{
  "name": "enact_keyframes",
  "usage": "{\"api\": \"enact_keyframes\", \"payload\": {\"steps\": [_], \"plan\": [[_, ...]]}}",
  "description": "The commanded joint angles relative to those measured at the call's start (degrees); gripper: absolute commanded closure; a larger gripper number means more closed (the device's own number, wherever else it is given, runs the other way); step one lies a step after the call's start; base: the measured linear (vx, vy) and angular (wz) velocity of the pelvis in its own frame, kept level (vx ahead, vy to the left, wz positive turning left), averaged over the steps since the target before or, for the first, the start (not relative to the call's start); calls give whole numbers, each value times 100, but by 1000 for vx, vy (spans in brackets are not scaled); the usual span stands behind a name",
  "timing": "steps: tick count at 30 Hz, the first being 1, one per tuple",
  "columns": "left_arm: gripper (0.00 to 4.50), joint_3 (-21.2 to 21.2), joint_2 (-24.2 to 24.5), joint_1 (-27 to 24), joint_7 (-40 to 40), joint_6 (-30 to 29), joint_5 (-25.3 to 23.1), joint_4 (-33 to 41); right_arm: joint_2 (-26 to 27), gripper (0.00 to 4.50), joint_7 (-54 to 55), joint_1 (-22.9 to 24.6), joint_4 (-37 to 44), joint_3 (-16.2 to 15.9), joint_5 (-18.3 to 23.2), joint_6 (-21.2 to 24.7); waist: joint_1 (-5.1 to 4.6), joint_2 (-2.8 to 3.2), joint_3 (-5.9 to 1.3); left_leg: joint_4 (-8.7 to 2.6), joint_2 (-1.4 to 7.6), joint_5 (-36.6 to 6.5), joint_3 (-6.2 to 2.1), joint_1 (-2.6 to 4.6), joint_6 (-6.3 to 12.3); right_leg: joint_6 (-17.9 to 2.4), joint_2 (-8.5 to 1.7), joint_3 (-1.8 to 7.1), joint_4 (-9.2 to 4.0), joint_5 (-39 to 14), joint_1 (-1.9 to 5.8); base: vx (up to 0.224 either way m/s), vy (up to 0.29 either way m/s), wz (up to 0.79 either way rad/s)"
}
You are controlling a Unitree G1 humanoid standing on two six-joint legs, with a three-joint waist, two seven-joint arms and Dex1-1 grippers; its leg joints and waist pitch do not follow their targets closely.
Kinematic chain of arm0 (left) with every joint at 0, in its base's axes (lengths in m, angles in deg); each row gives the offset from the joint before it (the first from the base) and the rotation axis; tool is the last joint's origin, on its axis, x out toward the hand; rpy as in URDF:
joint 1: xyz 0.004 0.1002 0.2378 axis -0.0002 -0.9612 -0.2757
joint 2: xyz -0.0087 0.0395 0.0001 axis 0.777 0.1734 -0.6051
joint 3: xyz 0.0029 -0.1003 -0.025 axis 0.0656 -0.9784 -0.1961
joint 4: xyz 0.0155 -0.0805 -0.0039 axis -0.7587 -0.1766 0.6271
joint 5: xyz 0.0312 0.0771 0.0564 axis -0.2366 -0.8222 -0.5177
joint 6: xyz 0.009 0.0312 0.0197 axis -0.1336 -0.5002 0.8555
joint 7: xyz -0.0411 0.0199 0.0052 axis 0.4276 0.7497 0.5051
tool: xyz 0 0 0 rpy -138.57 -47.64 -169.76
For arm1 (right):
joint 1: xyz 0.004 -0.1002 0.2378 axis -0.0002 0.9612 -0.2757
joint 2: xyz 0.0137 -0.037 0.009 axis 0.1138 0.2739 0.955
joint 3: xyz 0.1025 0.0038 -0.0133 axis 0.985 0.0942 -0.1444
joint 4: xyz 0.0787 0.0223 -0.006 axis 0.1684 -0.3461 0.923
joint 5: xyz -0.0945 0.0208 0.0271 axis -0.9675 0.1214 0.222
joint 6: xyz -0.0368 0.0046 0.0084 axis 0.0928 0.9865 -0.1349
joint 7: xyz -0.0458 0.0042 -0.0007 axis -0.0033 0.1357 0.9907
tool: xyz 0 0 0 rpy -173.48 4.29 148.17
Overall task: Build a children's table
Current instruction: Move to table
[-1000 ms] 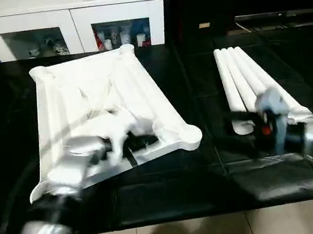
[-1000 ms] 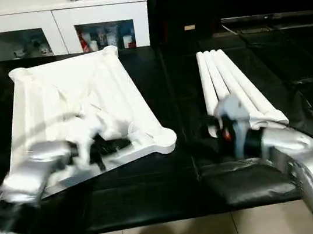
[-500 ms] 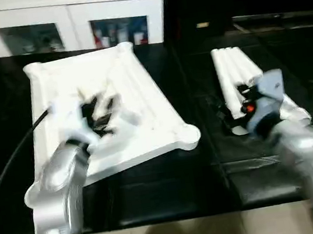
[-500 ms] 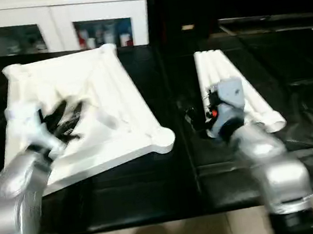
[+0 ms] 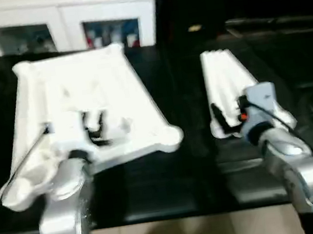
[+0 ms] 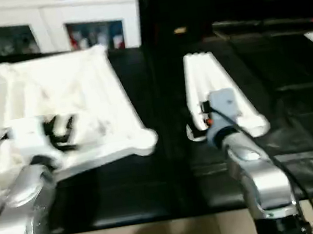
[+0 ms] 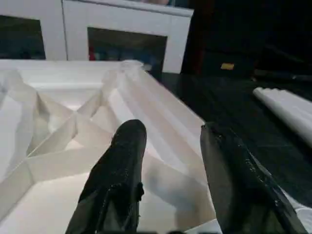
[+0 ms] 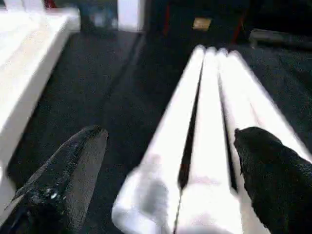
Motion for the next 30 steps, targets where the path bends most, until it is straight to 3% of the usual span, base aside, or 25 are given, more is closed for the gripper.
{"api": "enact_keyframes", "payload": {"steps": [1,2,3,4,5,7,9,11,12,13,14,15,16,17,18,19,20,22,23,24,25,27,28,29,30], "plan": [[247,-83,14,-7,43,-61,116,149,41,0,-117,-6,148,-133,68,2,21,254,-447,-681,1680,475,-866,237,1465,1316,-1160,640,-31,-395,244,-9,-114,-7],[247,-115,32,-8,37,-65,128,153,72,0,-115,-6,156,-196,4,-99,-150,82,-339,-721,1518,191,-710,429,1490,407,-1339,1041,358,-128,-66,1,-91,6],[247,-125,40,-9,33,-67,133,154,85,0,-112,-6,158,-216,-24,-135,-63,22,-275,-639,1150,-348,-483,339,1024,205,-1354,1114,91,-340,13,1,-91,6],[247,-115,121,-55,84,-84,104,176,74,0,-241,12,161,-348,-43,-215,58,-126,-126,-264,395,-1156,-44,273,165,296,-1496,1250,-584,-2922,249,-28,-82,6],[247,-116,141,-82,107,-104,101,193,124,0,-227,31,150,-359,-44,-276,157,-74,-63,61,382,-644,-38,354,-151,574,-1609,1273,-921,-5696,218,-47,-89,0],[247,-92,205,-125,128,-158,38,223,209,0,-56,45,61,-342,-169,-487,143,-111,-37,100,266,-728,-5,345,-129,626,-1443,1186,-1023,-6524,313,-43,-80,-4],[247,-31,312,-173,158,-202,37,279,252,0,-49,46,-23,-319,-133,-407,49,72,-47,-702,636,-2002,-125,890,-187,256,-819,525,-794,-4624,282,0,0,0],[247,-27,336,-190,159,-219,40,307,326,0,43,42,-8,-260,-80,-225,-105,240,-58,-1184,1229,-3478,-504,1007,-350,101,-722,331,-208,-2904,313,0,0,0],[247,43,420,-217,210,-258,5,350,314,0,-48,19,4,-286,-21,-135,-163,242,-46,-1543,1424,-4394,-580,920,-479,-39,-699,298,450,-1244,306,0,0,0],[247,55,434,-221,218,-264,-1,357,311,0,-64,16,6,-290,-12,-122,-170,224,-58,-1538,1370,-4473,-558,985,-387,-42,-705,341,501,-829,191,0,0,0],[247,81,472,-237,244,-273,-14,374,310,0,-81,11,15,-308,-10,-110,-251,164,-71,-1352,978,-4002,-284,1035,-229,-224,-841,480,190,-709,158,77,-25,5],[247,83,481,-272,262,-294,12,399,339,0,-111,-11,-7,-292,37,-80,-258,76,-131,-1202,743,-3588,-198,924,-155,-242,-923,604,-49,-980,325,77,-25,5],[247,75,474,-304,263,-294,32,419,345,0,-148,-37,-31,-294,56,-78,-35,-168,-254,-451,234,-1867,101,244,64,-342,-1338,1131,-563,-2536,1025,72,-50,-13],[247,69,474,-319,265,-293,37,431,337,0,-171,-46,-49,-311,51,-108,229,-132,-250,89,349,-632,-31,122,137,-713,-1841,1496,-885,-3901,1092,73,-36,-4],[247,67,471,-331,266,-293,38,440,330,0,-175,-55,-62,-319,40,-127,271,-150,-285,194,340,-350,-114,-67,143,-856,-1792,1525,-803,-3807,1250,73,-36,-4],[247,68,471,-334,266,-295,37,443,334,0,-173,-57,-65,-314,44,-123,304,-122,-298,200,353,-120,-144,-145,121,-998,-1721,1465,-764,-3470,1264,110,-2,13],[247,94,493,-355,260,-299,22,468,355,0,-167,-68,-91,-285,59,-114,288,8,-265,83,461,527,-147,-337,397,-827,-1715,625,-832,-2771,1163,123,17,32],[247,114,521,-366,256,-321,28,501,386,0,-162,-78,-114,-256,76,-136,203,221,-233,-382,455,696,-73,-186,721,-631,-1273,35,-907,-2793,1254,137,36,44],[247,115,558,-365,254,-342,57,519,413,0,-228,-92,-103,-240,136,-138,-71,447,-202,-868,760,-525,-559,425,760,-306,-529,-99,-195,-2247,839,198,70,45],[247,109,585,-363,247,-363,69,523,404,0,-278,-107,-65,-272,147,-115,-186,579,-280,-942,1027,-1340,-744,802,675,-278,-451,73,307,-1925,493,198,70,45],[247,104,598,-362,241,-371,70,521,395,0,-292,-115,-44,-297,142,-85,-159,401,-407,-924,1246,-1406,-1002,1052,895,65,-488,335,702,-1415,112,219,57,20],[247,108,613,-365,262,-359,77,518,381,0,-312,-137,-23,-322,147,-57,-126,391,-367,-781,1080,-413,-803,964,1225,544,-525,438,869,-831,-223,187,57,16],[247,107,625,-368,281,-350,85,516,379,0,-323,-153,-13,-336,154,-35,-103,322,-330,-836,964,462,-521,736,1431,629,-538,461,858,-188,-273,152,40,14],[247,131,645,-369,319,-345,78,511,370,0,-312,-184,-15,-343,142,-11,-122,238,-364,-752,936,1165,-467,745,1588,636,-605,535,737,235,-355,135,1,3],[247,177,684,-365,386,-310,58,497,378,0,-291,-251,-35,-319,172,115,-83,93,-331,-603,621,2081,-180,452,1536,430,-767,724,223,1251,-265,135,1,3]]}}
